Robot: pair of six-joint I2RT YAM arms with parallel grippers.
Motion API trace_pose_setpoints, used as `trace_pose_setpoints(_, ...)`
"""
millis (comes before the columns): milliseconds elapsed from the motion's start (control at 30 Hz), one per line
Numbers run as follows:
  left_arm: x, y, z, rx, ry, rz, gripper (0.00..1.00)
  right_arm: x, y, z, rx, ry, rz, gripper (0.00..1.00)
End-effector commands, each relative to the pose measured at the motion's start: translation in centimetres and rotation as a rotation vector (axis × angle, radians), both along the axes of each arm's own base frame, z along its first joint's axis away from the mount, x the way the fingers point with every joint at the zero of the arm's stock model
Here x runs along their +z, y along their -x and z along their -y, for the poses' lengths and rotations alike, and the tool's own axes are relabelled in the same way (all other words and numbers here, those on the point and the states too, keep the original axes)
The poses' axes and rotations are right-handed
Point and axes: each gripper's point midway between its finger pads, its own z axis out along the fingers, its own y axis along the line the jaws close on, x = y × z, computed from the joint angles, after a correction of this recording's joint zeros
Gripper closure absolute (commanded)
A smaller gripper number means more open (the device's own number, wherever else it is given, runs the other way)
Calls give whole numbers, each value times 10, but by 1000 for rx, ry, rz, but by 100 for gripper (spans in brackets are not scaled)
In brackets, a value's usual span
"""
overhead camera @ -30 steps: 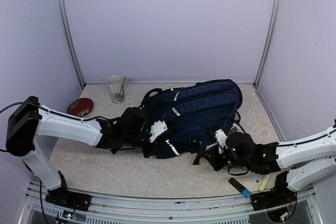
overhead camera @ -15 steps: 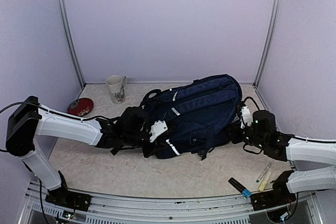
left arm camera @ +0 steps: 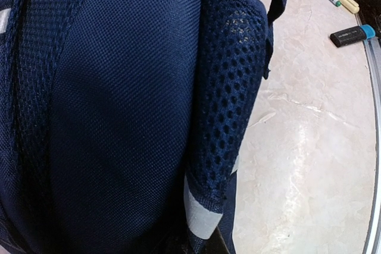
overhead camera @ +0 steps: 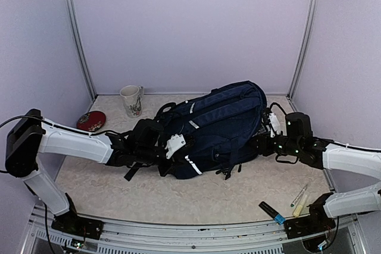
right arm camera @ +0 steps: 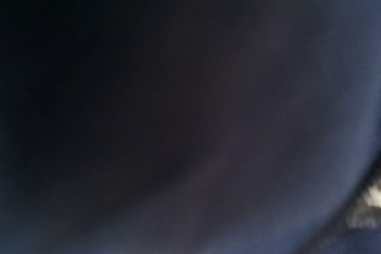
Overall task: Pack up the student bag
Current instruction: Zip the student bag into the largest pocket of the bag, then place the student bag at the center of the board.
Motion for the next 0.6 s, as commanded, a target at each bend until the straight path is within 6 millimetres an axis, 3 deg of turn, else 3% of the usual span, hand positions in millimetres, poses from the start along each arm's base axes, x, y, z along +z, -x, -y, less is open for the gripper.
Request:
trace_pose_setpoints(0, 11, 4, -4, -25, 32, 0, 100, 3, 29, 6, 67, 9, -105, 54)
trace_pose_setpoints(200, 10, 2, -8, -12, 22, 9, 100, 3, 39, 23, 57, 9, -230, 46)
trace_pose_setpoints(333, 7, -2, -16, 27, -7, 19, 100, 17, 20, 49, -48, -2, -239, 46)
trace_pose_setpoints(467, 5, -32, -53, 244, -51, 53, 100, 41, -6, 73, -141, -95, -213, 44)
trace_pose_setpoints(567, 21, -58, -94, 453, 26, 92, 96, 43, -21, 77, -177, -119, -203, 43)
